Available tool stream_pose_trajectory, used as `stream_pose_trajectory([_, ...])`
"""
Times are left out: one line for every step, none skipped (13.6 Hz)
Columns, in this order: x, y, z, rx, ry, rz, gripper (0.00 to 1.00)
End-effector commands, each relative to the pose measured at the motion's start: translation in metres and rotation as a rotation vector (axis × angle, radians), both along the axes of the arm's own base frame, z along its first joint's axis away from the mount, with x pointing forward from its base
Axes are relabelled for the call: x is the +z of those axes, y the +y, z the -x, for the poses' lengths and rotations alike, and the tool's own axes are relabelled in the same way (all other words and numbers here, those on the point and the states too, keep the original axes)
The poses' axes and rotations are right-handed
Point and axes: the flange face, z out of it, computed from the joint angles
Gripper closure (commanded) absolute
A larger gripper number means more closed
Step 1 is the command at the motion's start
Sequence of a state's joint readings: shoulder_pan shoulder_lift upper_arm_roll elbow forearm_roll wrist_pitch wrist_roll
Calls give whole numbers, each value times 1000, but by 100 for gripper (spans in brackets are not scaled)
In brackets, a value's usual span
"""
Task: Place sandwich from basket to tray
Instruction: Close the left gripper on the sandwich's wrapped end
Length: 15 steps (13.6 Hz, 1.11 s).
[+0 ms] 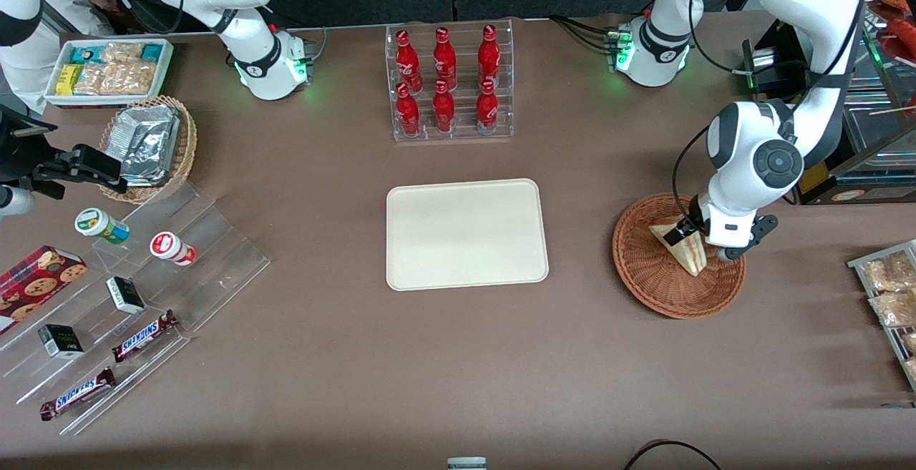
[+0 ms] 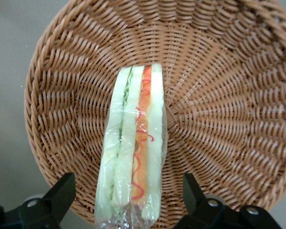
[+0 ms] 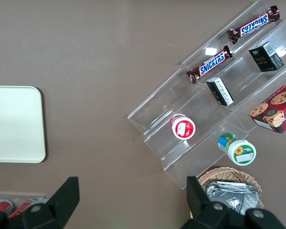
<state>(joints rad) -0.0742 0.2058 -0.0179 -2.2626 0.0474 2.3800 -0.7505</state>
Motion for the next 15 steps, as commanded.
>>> stream_pose_trajectory([-7,-2,0,23,-1,-8,27])
stream_pose_trajectory([-8,-2,-1,36,3,-10,50])
stream_pose_trajectory([-9,-2,0,39,6,-11,69])
stream_pose_trajectory([-8,-2,0,39,6,-11,84])
stream_pose_trajectory([-7,-2,-1,39,6,-11,94])
stream_pose_trajectory([-5,-2,-1,33,12,-11,99])
stream_pose_trajectory([3,-2,-3,27,16,-14,99])
stream_pose_trajectory([18,-2,-8,21,35,-21,99])
stream_pose_trajectory([38,-4,-17,16,72,-29,98])
stream_pose_trajectory([61,-17,-24,-4,110,-40,98])
stream_pose_trajectory([79,-34,-29,-32,127,-48,98])
stream_pose_trajectory([99,-50,-30,-56,137,-54,98])
stream_pose_trajectory([121,-68,-32,-84,133,-57,98])
stream_pose_trajectory([135,-90,-31,-117,133,-58,98])
stream_pose_trajectory([148,-124,-28,-169,131,-62,98])
